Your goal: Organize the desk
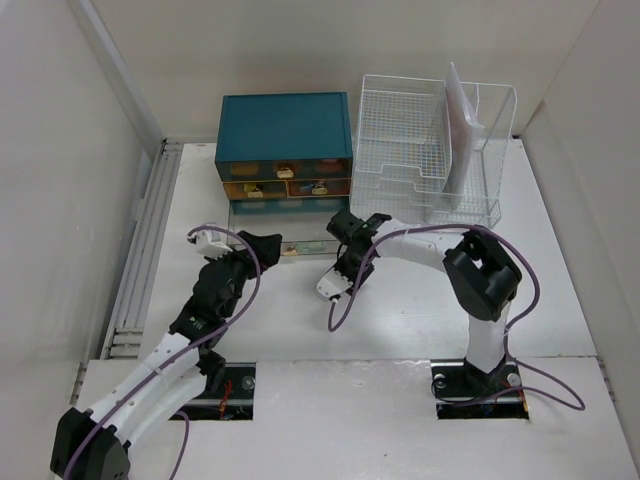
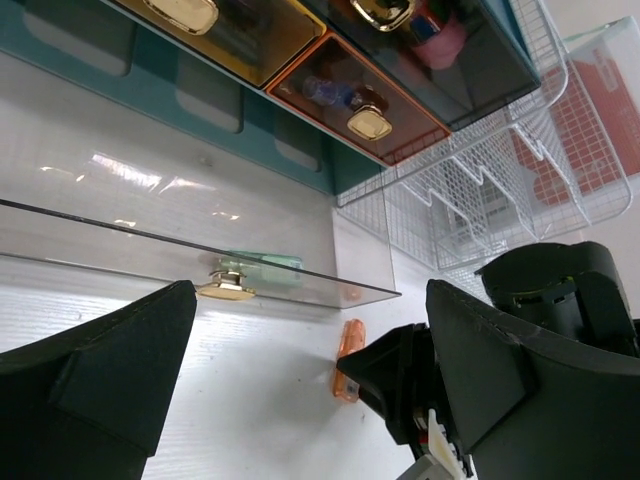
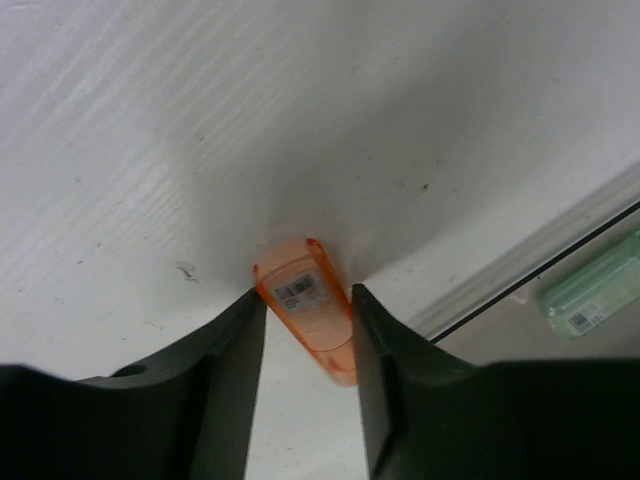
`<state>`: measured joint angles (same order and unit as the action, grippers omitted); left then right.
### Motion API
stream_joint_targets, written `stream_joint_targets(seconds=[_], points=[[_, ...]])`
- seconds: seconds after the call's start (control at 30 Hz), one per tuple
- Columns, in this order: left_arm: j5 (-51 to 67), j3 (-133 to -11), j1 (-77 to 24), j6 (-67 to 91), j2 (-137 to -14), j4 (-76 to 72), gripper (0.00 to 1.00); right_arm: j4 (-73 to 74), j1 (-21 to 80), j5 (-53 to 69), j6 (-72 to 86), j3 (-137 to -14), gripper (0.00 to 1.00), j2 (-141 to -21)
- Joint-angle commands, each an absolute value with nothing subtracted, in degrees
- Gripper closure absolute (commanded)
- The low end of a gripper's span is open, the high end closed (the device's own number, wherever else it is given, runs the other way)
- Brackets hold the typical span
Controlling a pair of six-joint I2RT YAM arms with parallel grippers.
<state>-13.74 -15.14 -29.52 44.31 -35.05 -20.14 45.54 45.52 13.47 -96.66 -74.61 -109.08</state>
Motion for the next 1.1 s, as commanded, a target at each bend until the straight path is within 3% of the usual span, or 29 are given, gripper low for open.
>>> stream_joint_targets(seconds=[0.0,0.1,0.27,0.77,1.07], points=[[-13.62,-17.05,-29.44,43.07,-35.77,-21.09,0.0,44.21,46.14,12.92,-97.56,-76.2,0.59,-111.7],[-13.62,-17.05,-29.44,42.54,-36.38,-21.09,0.0,45.43,46.66,12.3,-97.56,-76.73,0.73,-112.93],[-14.67,-16.52,-29.44,41.93,-36.91,-21.62,0.0,45.97,47.19,11.69,-96.25,-77.34,0.86,-113.47],[-15.29,-13.45,-29.44,41.4,-47.02,-30.49,0.0,50.54,48.25,20.3,-83.06,-89.47,0.87,-101.78],[-15.82,-12.92,-29.44,41.4,-53.51,-34.19,0.03,39.57,48.25,12.58,-74.29,-93.24,0.87,-103.61]])
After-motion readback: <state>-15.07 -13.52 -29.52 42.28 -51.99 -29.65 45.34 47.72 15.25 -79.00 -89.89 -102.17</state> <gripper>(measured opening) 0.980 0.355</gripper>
